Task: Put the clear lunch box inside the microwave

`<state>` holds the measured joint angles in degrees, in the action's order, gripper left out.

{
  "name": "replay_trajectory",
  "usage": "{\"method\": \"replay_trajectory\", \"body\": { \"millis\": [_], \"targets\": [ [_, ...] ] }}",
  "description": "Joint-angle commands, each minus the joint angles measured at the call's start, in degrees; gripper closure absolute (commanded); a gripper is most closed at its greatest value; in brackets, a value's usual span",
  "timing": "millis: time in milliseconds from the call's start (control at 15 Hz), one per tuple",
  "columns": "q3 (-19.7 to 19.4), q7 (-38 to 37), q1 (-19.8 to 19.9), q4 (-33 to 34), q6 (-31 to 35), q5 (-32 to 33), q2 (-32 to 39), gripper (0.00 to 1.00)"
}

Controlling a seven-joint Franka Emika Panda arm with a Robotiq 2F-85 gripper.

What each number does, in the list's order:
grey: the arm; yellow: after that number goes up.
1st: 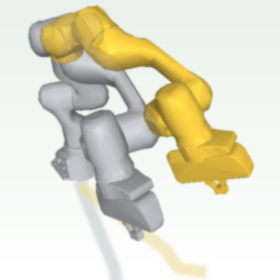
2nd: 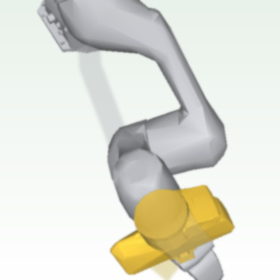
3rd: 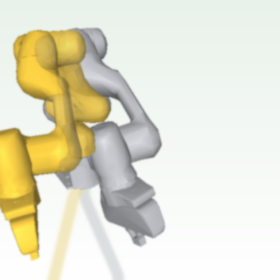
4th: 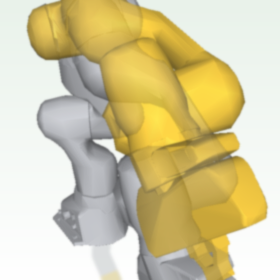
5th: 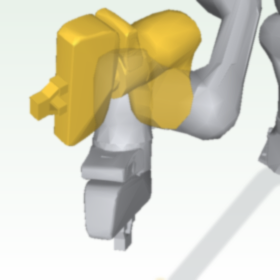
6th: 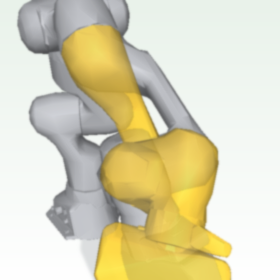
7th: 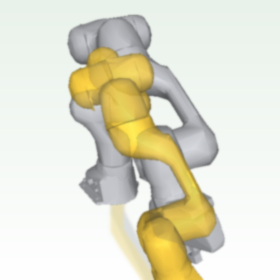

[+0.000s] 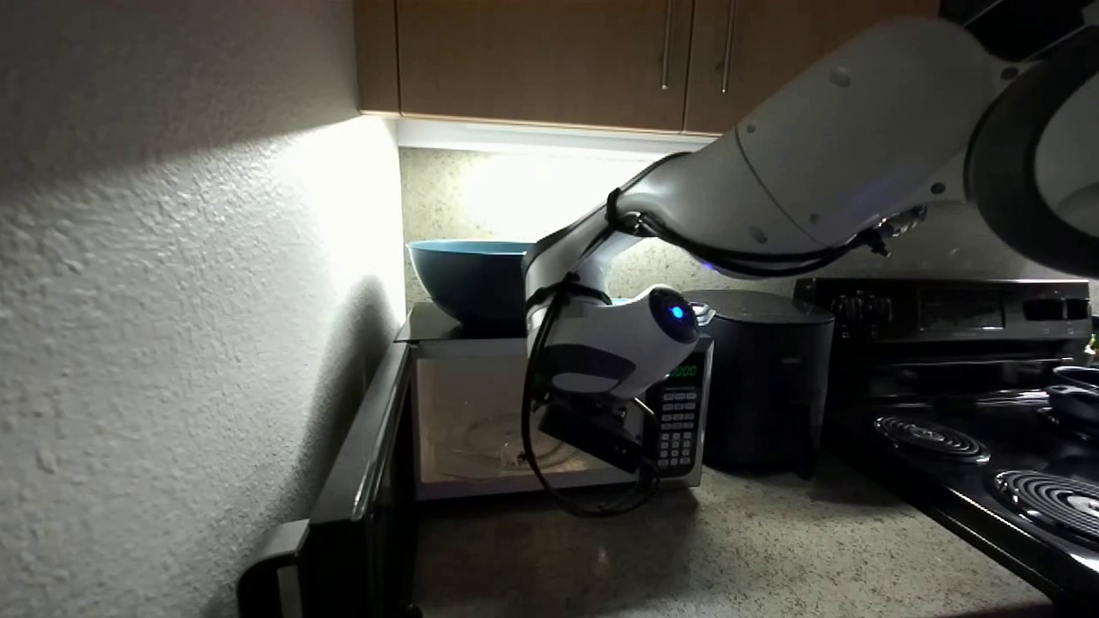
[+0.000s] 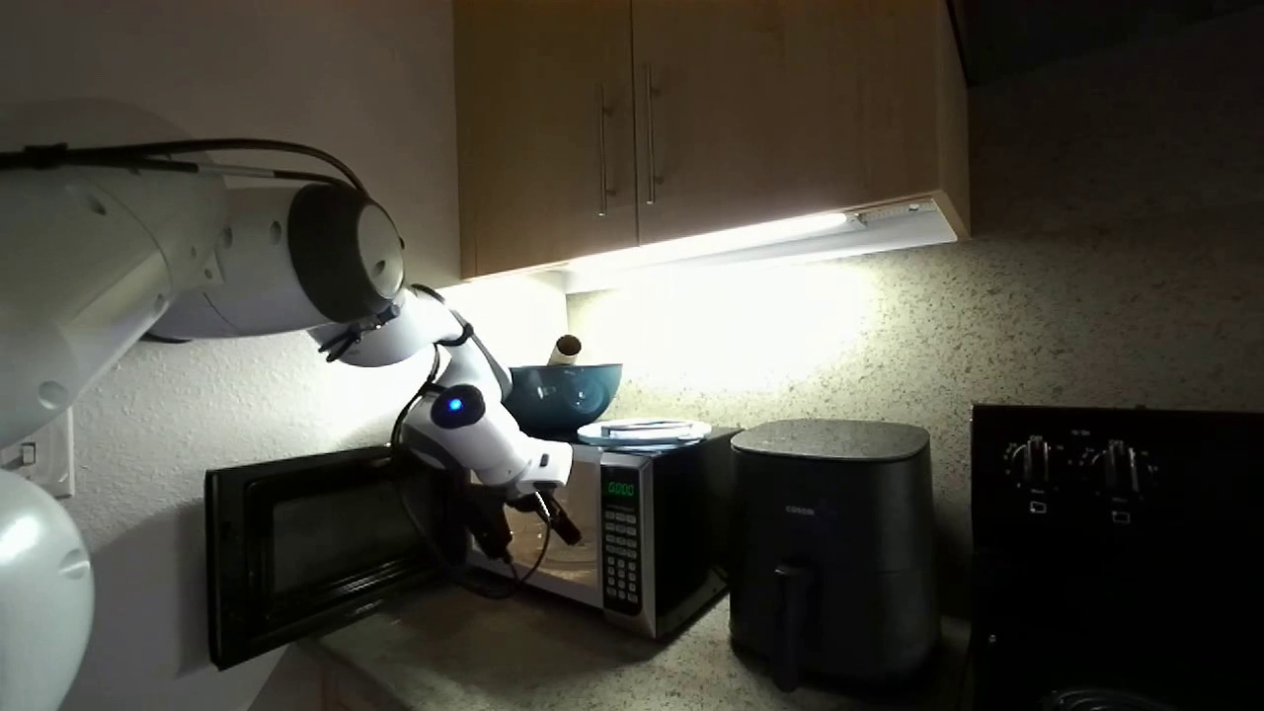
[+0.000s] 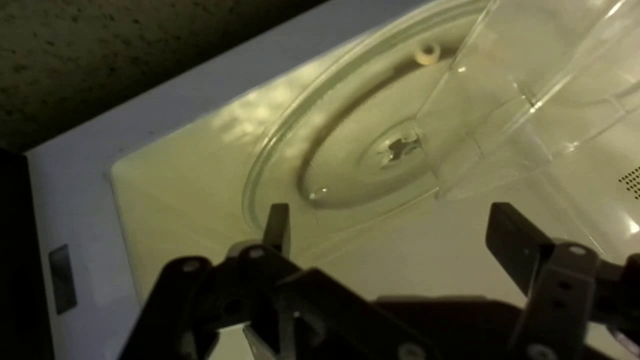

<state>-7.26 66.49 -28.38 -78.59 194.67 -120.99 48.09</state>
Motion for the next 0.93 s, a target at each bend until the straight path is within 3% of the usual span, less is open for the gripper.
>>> {"method": "replay_trajectory", "body": {
  "millis": [0, 267, 600, 867],
  "targets": [
    [-0.8, 0.0, -0.6, -0.8, -0.4, 0.0, -1.0, 0.0],
    [-2.7, 0.0, -2.3, -2.0, -1.0, -0.1, -3.0, 0.0],
    [-6.2, 1.9, -4.6, -14.6, -7.1, -1.7, -9.0, 0.0],
    [-18.9, 6.2, -13.8, -22.6, -14.4, -7.8, -13.9, 0.0]
  ]
}}
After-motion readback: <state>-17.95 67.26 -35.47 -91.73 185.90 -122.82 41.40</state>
